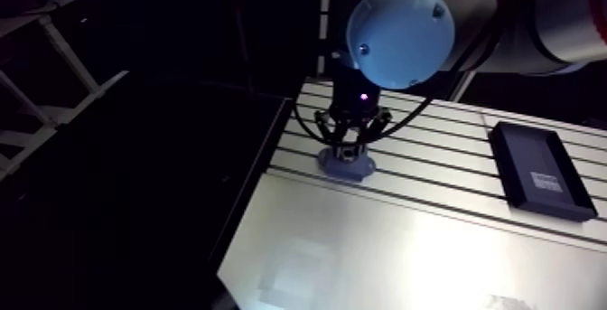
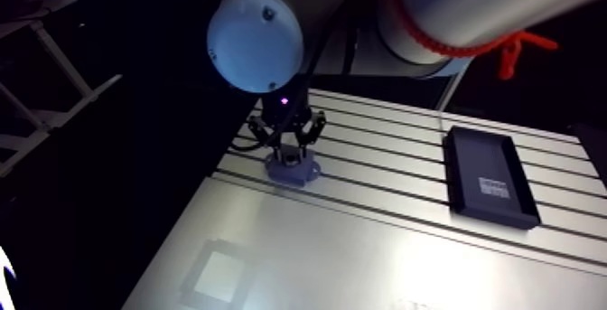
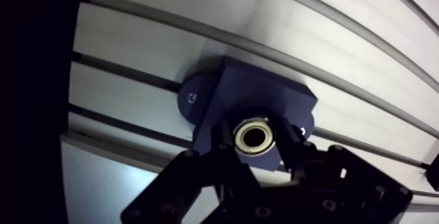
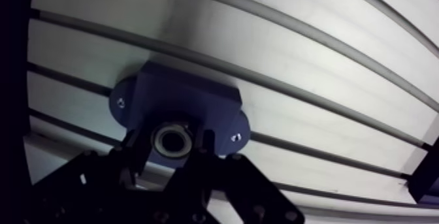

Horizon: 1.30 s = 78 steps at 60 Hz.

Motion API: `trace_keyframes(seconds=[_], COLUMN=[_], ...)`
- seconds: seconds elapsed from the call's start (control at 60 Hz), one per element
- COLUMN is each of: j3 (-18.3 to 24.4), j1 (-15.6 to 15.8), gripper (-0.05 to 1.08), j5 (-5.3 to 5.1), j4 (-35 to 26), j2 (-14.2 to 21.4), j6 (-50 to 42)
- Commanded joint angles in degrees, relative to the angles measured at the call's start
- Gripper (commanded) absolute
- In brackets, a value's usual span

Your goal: Pick up the bearing and press it into the housing until flush.

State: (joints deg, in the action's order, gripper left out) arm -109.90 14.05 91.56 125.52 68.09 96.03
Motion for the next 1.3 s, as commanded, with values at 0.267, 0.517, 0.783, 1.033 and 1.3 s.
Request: trace_keyframes(seconds=[0.267, 0.517, 0.783, 1.033, 1.3], j3=[0.0, 0.1, 0.2, 0.2, 0.2], j1=[-0.1, -0.2, -0.4, -0.4, -0.4], gripper=[0.65, 0.65, 0.65, 0.65, 0.65], j5=[0.06, 0.06, 0.06, 0.06, 0.06], j4=[0.0, 0.0, 0.0, 0.0, 0.0], j2=[-0.1, -0.1, -0.1, -0.2, -0.4], j6=[0.1, 0.1, 0.1, 0.1, 0.2])
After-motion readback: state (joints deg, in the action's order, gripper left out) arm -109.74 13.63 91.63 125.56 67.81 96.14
